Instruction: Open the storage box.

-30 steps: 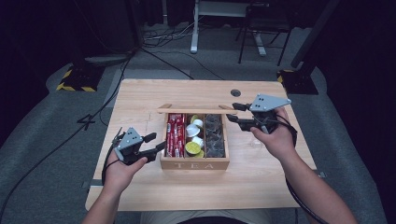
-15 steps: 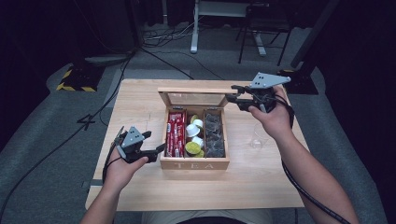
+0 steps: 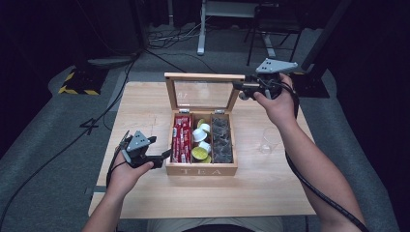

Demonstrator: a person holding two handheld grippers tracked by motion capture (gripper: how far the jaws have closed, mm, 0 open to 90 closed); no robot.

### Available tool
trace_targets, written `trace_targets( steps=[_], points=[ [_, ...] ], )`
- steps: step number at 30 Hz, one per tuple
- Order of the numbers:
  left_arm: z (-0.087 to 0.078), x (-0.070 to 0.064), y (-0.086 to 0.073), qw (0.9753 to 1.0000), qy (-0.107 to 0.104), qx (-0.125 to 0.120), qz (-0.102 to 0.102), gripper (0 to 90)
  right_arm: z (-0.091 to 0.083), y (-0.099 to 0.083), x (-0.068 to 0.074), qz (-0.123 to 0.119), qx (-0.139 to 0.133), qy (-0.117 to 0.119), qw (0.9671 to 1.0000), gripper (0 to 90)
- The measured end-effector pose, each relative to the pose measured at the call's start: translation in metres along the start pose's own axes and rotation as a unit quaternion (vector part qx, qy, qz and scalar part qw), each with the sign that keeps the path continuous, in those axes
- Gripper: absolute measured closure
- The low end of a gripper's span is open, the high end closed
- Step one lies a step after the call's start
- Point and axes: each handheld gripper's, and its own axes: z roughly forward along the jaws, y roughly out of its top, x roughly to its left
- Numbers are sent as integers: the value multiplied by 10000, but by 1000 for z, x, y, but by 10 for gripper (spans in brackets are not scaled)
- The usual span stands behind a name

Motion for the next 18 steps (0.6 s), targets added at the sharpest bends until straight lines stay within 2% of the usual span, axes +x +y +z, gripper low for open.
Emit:
trace_targets(
  steps=[6,18],
  points=[
    [1,2,-3,9999,-34,70,-96,233,12,1,-14,246,-129,-84,9996,582],
    [2,5,-7,9998,-21,188,-86,234,34,3,-30,496,-251,-350,9978,552]
  ],
)
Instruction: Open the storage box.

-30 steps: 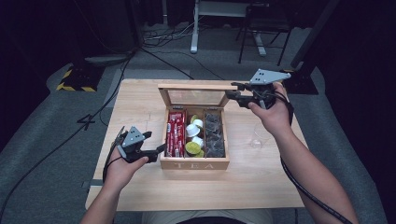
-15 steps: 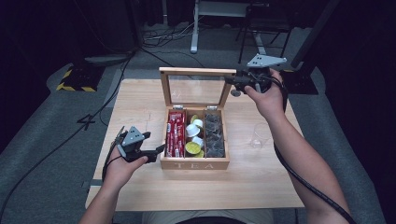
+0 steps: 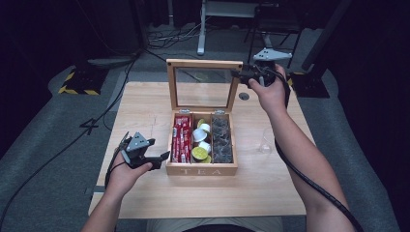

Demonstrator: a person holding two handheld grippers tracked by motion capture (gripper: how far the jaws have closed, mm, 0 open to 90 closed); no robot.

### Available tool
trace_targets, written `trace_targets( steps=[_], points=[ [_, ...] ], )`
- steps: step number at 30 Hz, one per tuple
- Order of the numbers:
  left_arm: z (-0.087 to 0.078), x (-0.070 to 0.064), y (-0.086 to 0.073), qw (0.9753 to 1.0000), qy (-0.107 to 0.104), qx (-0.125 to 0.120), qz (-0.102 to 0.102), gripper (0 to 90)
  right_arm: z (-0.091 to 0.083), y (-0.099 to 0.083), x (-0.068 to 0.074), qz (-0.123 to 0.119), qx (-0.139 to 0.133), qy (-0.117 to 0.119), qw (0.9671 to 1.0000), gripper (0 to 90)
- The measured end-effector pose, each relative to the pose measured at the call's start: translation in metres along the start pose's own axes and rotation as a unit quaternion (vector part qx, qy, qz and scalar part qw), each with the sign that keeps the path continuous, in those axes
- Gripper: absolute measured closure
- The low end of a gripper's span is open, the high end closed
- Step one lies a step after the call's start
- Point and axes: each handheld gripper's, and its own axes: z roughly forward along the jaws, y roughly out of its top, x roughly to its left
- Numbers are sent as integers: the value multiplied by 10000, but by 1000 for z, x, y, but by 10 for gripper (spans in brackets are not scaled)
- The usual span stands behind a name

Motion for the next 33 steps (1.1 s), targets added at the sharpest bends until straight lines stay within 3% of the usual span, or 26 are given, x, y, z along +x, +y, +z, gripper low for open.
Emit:
trace_targets(
  steps=[17,33],
  points=[
    [1,4,-2,10000,-13,12,-66,240,28,-4,-10,237,-31,-341,9991,505],
    [1,5,-3,9999,-31,16,-100,254,51,-32,-14,403,316,-414,9978,483]
  ],
)
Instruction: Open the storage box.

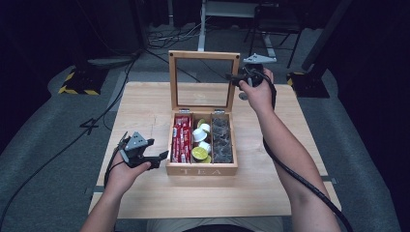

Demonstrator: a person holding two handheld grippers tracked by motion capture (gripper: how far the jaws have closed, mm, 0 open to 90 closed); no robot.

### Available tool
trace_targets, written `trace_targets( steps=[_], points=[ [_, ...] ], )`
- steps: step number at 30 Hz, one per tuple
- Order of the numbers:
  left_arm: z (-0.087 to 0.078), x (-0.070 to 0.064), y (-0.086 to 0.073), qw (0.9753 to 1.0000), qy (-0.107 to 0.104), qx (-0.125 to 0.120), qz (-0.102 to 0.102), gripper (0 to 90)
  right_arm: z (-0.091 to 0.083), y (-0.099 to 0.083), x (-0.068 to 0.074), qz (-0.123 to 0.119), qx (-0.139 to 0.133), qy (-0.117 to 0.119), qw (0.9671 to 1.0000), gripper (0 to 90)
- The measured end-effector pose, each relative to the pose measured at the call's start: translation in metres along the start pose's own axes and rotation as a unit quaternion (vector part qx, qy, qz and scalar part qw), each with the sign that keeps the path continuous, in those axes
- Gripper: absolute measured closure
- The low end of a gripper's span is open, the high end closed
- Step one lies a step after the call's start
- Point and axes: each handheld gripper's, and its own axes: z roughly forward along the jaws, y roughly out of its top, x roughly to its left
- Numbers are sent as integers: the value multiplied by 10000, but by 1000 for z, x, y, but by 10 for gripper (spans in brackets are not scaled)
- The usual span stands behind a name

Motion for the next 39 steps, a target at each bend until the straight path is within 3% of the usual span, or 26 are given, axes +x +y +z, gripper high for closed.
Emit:
trace_targets(
  steps=[3,17,26,33,39],
  points=[
    [0,0,0,10000,17,-15,2,261,4,-5,-1,152,28,31,9999,473],
    [-1,1,-1,10000,2,-27,-17,265,17,-23,-6,374,250,-23,9990,448],
    [-1,2,-1,10000,4,-19,-7,263,17,-25,-5,345,353,-48,9988,370],
    [-1,3,-2,10000,-4,16,-20,252,8,-28,-11,548,282,20,9981,285],
    [0,6,-1,10000,-9,43,-10,247,-12,-23,-13,483,338,197,9981,273]
  ],
)
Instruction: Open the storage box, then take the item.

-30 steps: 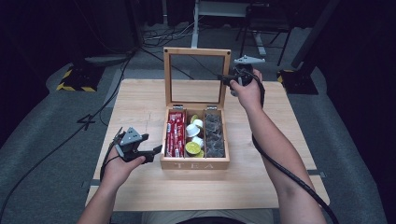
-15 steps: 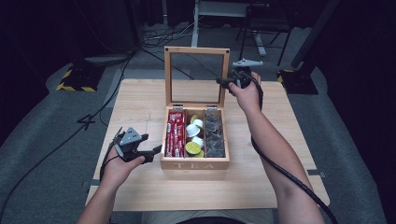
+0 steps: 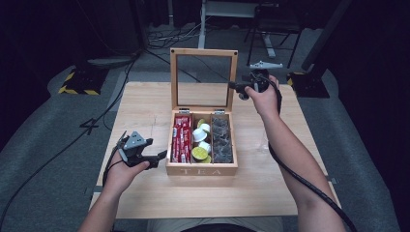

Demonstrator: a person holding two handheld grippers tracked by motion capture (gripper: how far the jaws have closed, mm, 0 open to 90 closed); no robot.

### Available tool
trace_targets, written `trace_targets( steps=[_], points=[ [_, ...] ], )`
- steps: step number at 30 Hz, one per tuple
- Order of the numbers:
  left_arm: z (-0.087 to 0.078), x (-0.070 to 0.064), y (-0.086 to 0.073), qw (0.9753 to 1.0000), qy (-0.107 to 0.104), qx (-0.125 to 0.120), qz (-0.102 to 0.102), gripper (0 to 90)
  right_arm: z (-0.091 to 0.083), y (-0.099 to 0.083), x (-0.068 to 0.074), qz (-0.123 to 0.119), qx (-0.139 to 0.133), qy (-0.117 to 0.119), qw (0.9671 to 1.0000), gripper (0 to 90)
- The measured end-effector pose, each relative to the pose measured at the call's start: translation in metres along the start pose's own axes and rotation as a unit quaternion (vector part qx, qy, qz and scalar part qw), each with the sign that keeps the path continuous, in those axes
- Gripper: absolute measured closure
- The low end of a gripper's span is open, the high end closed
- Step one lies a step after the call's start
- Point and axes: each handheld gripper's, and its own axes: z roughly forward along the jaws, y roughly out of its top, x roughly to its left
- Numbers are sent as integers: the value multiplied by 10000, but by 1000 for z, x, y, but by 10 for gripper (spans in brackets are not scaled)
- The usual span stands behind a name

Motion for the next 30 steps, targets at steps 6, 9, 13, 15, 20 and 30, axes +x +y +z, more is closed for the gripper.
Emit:
trace_targets(
  steps=[6,9,13,15,20,30],
  points=[
    [3,-1,0,10000,-15,31,-15,246,-29,5,5,-141,108,264,9995,263],
    [4,-1,0,10000,-31,41,8,246,-44,2,9,-23,37,583,9983,251],
    [4,0,-2,10000,-12,83,19,245,-64,-4,17,-80,4,895,9960,221],
    [3,1,-3,9999,5,116,-3,245,-71,-10,23,-139,53,950,9954,220],
    [0,1,-7,9998,67,211,-1,244,-78,-28,35,-251,291,1035,9939,263],
    [8,12,-25,9982,-101,509,-307,234,-72,-58,57,-378,715,1119,9904,360]
  ],
)
